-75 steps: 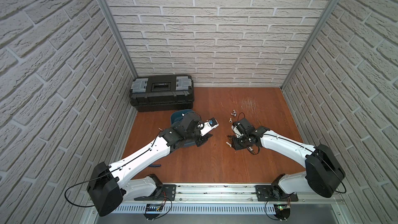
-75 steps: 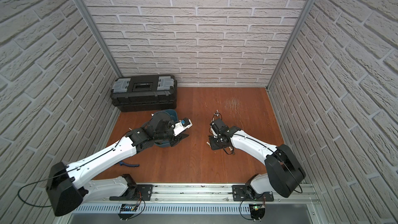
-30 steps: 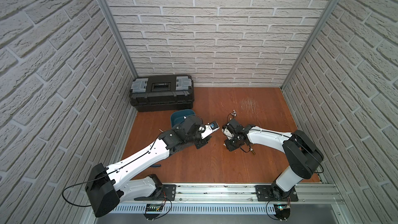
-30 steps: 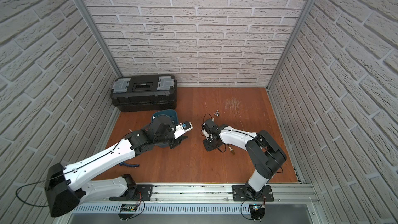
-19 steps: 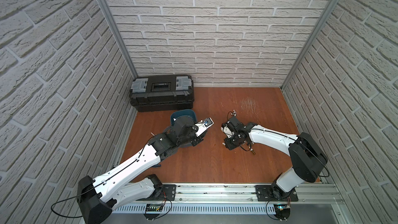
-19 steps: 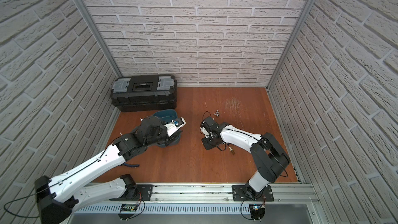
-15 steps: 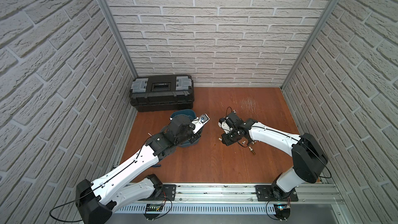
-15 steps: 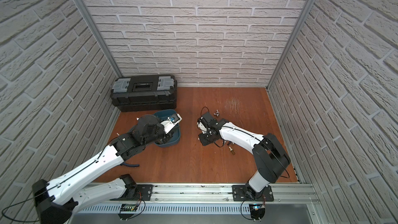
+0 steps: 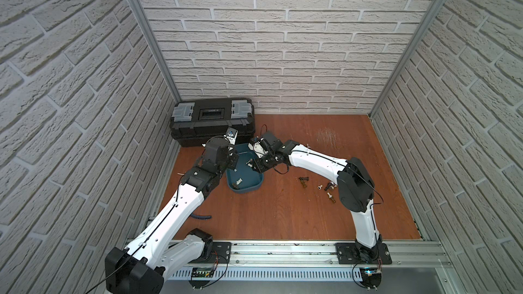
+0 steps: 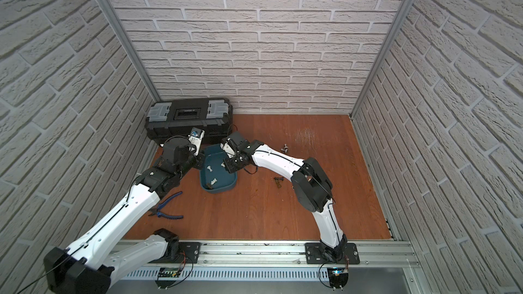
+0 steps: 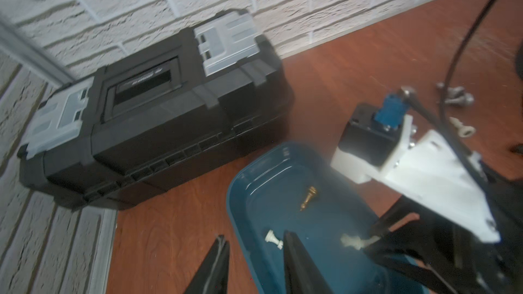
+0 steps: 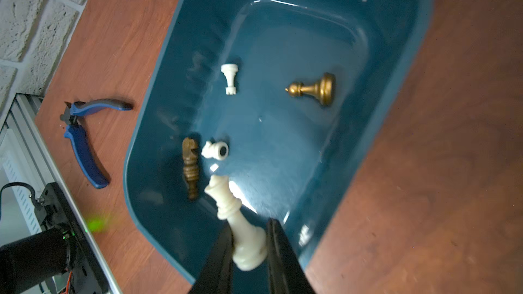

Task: Put the chess pieces into the storage box
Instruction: Place the chess piece in the storage box.

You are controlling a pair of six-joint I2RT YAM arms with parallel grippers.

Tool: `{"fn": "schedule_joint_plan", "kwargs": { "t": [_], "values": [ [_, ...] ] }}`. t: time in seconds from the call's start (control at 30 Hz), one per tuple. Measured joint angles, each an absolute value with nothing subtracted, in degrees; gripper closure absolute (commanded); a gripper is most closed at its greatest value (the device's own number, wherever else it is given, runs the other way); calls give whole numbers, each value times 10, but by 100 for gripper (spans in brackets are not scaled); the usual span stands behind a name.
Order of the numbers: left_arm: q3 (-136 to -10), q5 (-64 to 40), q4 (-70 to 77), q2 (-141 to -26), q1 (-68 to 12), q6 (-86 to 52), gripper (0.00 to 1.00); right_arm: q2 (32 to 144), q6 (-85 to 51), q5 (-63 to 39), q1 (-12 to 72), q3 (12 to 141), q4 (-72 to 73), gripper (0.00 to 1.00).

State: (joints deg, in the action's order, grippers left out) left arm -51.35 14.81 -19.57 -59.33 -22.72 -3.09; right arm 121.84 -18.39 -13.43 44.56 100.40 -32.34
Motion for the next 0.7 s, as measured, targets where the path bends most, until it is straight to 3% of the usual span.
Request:
{"fn": "schedule_joint_plan", "kwargs": {
  "t": [0.2, 0.37, 0.5, 0.7],
  "values": [
    [-514, 145, -201, -604, -210, -58, 63, 1254, -196, -145, 450, 1041, -335, 57],
    [-514, 136, -196, -603, -210, -62, 65, 1226, -202, -139, 450, 1033, -340, 55],
    [-514, 128, -192, -619, -231, -61, 65, 1133, -209, -113, 444, 961, -342, 55],
    [-555, 128, -223, -707, -336, -88, 63, 958, -214, -69, 397, 861, -358, 55]
  ]
}}
